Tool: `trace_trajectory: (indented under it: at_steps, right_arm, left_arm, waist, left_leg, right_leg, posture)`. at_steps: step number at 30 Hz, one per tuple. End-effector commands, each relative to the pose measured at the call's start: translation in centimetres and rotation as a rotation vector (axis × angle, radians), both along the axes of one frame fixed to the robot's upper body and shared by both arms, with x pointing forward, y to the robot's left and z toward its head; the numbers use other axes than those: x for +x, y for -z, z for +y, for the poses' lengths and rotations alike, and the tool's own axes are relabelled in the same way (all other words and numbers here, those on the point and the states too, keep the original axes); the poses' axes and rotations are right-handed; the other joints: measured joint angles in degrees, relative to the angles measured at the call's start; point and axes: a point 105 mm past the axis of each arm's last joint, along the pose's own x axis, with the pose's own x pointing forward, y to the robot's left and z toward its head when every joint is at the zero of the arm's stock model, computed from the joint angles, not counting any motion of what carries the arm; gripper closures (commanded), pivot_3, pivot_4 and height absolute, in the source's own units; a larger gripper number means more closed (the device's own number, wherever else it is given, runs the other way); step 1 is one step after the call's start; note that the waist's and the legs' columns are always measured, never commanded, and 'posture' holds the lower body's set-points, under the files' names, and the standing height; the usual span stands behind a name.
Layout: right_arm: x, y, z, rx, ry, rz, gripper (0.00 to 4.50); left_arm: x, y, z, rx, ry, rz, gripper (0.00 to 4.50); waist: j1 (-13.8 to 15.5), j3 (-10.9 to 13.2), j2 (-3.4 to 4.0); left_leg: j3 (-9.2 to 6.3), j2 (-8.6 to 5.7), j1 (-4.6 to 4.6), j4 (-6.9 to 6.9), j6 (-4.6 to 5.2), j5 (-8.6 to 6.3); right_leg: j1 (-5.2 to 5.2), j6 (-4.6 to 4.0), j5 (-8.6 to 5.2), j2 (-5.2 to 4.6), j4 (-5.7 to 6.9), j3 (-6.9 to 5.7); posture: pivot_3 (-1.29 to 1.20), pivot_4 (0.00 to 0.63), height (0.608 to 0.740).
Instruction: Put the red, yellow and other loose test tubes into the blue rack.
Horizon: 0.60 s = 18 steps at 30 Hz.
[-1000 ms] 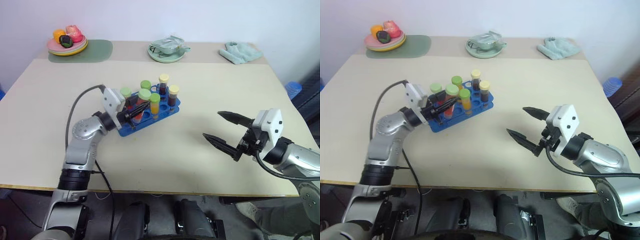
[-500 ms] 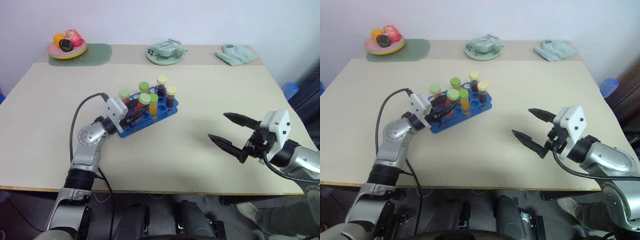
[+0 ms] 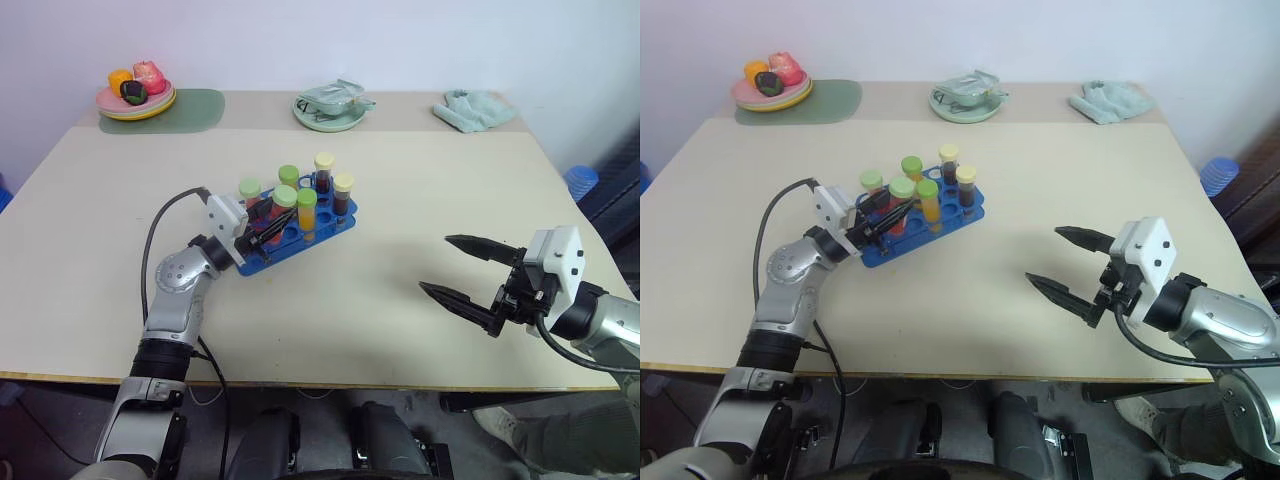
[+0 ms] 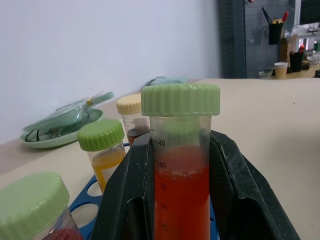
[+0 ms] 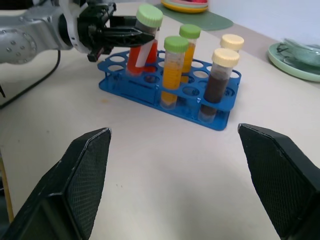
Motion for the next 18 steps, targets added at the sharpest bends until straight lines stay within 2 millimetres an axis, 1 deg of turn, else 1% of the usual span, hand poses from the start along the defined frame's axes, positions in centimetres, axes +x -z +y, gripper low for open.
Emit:
trace_trajectory:
  at_steps: [1, 4, 6, 7, 9, 10, 16, 18]
  right_arm:
    - [-0.2, -1.3, 0.2, -0.006, -0.012, -0.041, 0.32]
    - [-0.1, -1.5, 0.3, -0.004, -0.017, -0.044, 0.32]
    - [-0.1, -1.6, 0.3, -0.004, -0.018, -0.045, 0.32]
    - [0.0, -1.7, 0.3, -0.005, -0.018, -0.045, 0.32]
    - [0.0, -1.8, 0.2, -0.005, -0.017, -0.047, 0.32]
    - [0.0, -1.8, 0.1, -0.005, -0.017, -0.047, 0.32]
    - [0.1, -1.6, -0.1, -0.006, -0.014, -0.05, 0.32]
    - [0.1, -1.6, -0.1, -0.006, -0.015, -0.052, 0.32]
  left_arm:
    - [0.1, 3.7, 1.1, 0.032, -0.026, 0.139, 3.48]
    - [0.5, 5.1, 2.3, 0.059, -0.062, 0.161, 3.48]
    - [0.7, 5.3, 2.7, 0.048, -0.071, 0.168, 3.48]
    - [0.8, 5.1, 2.7, 0.024, -0.067, 0.168, 3.48]
    - [0.8, 4.7, 2.6, -0.003, -0.053, 0.162, 3.48]
    - [0.8, 4.6, 2.6, -0.011, -0.045, 0.16, 3.48]
    - [-0.1, 4.3, 2.8, -0.076, -0.006, 0.136, 3.48]
    - [-0.2, 3.7, 2.8, -0.105, -0.003, 0.105, 3.48]
  waist:
    - [0.0, -0.1, 0.04]
    - [-0.2, -0.4, 0.17]
    - [-0.5, -0.5, 0.23]
    - [-0.8, -0.4, 0.23]
    - [-1.1, -0.5, 0.33]
    - [-1.1, -0.5, 0.33]
    - [-1.1, -0.5, 0.36]
    - [-1.2, -0.5, 0.31]
  left_leg:
    - [0.0, 0.0, 0.0, 0.0, 0.0, 0.0]
    - [0.0, 0.0, 0.02, -0.01, 0.0, 0.0]
    - [0.0, 0.01, 0.2, -0.05, 0.02, -0.01]
    - [0.0, 0.02, 0.4, -0.1, 0.03, -0.02]
    - [0.0, 0.12, 1.11, -0.36, 0.08, -0.06]
    - [0.0, 0.13, 1.26, -0.43, 0.09, -0.07]
    - [0.0, 0.15, 1.33, -0.48, 0.1, -0.08]
    - [0.0, 0.15, 1.29, -0.52, 0.1, -0.08]
  right_leg:
    - [0.0, 0.0, 0.0, 0.0, 0.0, 0.0]
    - [0.02, 0.0, 0.0, 0.0, -0.02, 0.0]
    - [0.2, 0.0, 0.0, 0.0, -0.07, 0.0]
    - [0.42, 0.0, -0.01, 0.0, -0.14, 0.0]
    - [1.2, 0.0, -0.02, 0.05, -0.51, -0.02]
    - [1.36, 0.0, -0.02, 0.06, -0.61, -0.03]
    - [1.4, 0.01, -0.03, 0.05, -0.67, -0.03]
    - [1.36, 0.01, -0.03, 0.05, -0.72, -0.02]
  posture:
    - [0.0, 0.15, 0.74]
    - [0.0, 0.15, 0.74]
    - [0.0, 0.15, 0.74]
    - [0.0, 0.15, 0.74]
    - [0.0, 0.15, 0.74]
    - [0.0, 0.15, 0.74]
    - [0.0, 0.15, 0.74]
    - [0.0, 0.15, 0.74]
